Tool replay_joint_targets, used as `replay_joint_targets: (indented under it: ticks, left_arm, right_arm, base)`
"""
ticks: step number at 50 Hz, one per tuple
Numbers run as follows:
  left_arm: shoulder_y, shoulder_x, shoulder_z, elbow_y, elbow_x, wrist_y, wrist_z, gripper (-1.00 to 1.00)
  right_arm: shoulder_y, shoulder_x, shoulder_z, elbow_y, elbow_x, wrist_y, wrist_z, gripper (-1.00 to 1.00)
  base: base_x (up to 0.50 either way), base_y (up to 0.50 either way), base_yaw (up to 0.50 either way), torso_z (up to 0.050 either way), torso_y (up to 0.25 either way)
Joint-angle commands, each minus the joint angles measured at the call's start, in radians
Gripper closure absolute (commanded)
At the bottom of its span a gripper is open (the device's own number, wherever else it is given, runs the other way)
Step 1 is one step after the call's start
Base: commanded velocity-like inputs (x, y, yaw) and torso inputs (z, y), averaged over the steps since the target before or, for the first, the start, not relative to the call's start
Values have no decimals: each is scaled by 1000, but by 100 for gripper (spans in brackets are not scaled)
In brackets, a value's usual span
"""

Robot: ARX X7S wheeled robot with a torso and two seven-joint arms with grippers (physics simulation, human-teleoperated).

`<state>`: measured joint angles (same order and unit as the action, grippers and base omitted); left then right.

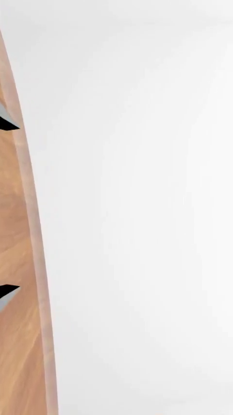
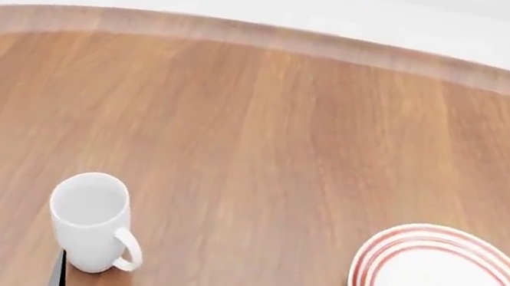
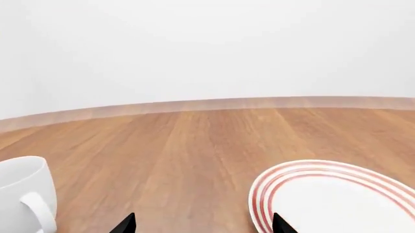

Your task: Pick up the red mug and put it on the plate

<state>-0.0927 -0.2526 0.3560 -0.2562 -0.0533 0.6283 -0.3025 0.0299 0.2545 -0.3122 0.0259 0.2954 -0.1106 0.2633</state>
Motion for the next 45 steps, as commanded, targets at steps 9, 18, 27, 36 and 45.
replay_joint_targets:
  ticks: [9,18,27,36,45]
  left_arm:
    - [-1,-4,7,0,-3,1,-6,-100]
    - [-2,-5,9,-2,-5,4,-9,-100]
    - [-3,-8,13,1,-7,-2,-10,-100]
    - [-3,-10,16,1,-9,-2,-12,-100]
    - [-4,-11,18,0,-7,1,-16,-100]
  right_arm:
    - [5,6,-10,-1,0,17,13,-100]
    - [4,8,-12,-2,3,16,16,-100]
    - [5,11,-16,-1,9,8,11,-100]
    - [6,13,-19,-1,8,7,15,-100]
    - [5,16,-23,-2,13,-3,9,-100]
  base:
    - [37,0,0,0,0]
    - [0,0,0,0,0]
    - [0,0,0,0,0]
    - [0,0,0,0,0]
    - [35,0,0,0,0]
